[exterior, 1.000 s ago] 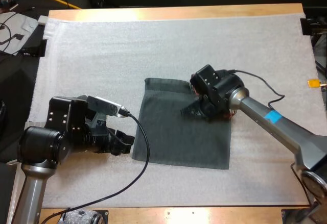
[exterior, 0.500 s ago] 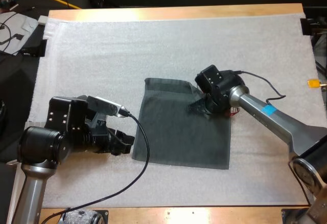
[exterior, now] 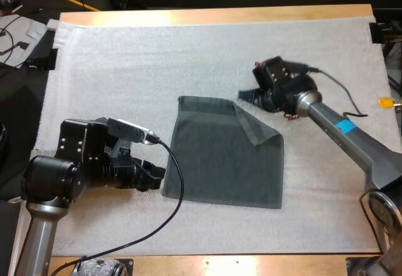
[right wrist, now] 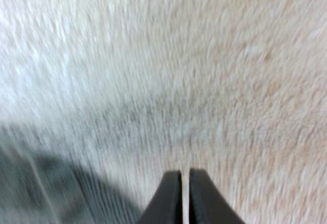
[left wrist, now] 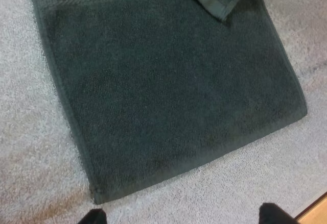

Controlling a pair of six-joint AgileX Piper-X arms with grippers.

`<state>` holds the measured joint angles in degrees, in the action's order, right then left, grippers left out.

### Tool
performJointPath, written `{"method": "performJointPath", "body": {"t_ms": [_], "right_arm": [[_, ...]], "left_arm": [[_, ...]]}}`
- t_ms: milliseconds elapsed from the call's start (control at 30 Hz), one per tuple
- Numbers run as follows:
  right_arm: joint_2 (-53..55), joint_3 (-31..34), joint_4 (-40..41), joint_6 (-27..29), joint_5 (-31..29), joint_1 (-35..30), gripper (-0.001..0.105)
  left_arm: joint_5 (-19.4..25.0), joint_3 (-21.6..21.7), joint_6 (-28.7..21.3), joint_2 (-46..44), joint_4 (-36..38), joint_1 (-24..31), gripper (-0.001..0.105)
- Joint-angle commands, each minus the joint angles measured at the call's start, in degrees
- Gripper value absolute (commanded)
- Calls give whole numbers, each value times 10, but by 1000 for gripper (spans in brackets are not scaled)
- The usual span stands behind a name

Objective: Pick towel from pile, fold and stack

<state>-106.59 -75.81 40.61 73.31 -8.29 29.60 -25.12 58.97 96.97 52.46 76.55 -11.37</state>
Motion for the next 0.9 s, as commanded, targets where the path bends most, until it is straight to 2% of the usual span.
{"method": "performJointPath", "body": {"t_ms": [0, 167, 233, 367, 500, 667, 867], "right_arm": [[30, -26, 0, -15, -31, -11, 0], [83, -37, 17, 1, -69, -14, 0], [77, -34, 10, 2, -55, -12, 0], [120, -33, 44, 35, -30, -5, 0], [149, -34, 99, 73, 36, 9, 0], [168, -31, 155, 93, 107, 48, 0], [159, -16, 172, 94, 119, 99, 0]], "left_arm": [[-6, 1, 0, -3, 5, -1, 58], [-7, 1, 0, -4, 6, -2, 58], [-4, 1, 1, -2, 2, -2, 58], [-5, 2, 1, -1, 1, -2, 58], [-5, 2, 0, -1, 1, -2, 58], [-6, 1, 0, -1, 0, -3, 58], [-6, 1, 0, -1, 1, -4, 58]]}}
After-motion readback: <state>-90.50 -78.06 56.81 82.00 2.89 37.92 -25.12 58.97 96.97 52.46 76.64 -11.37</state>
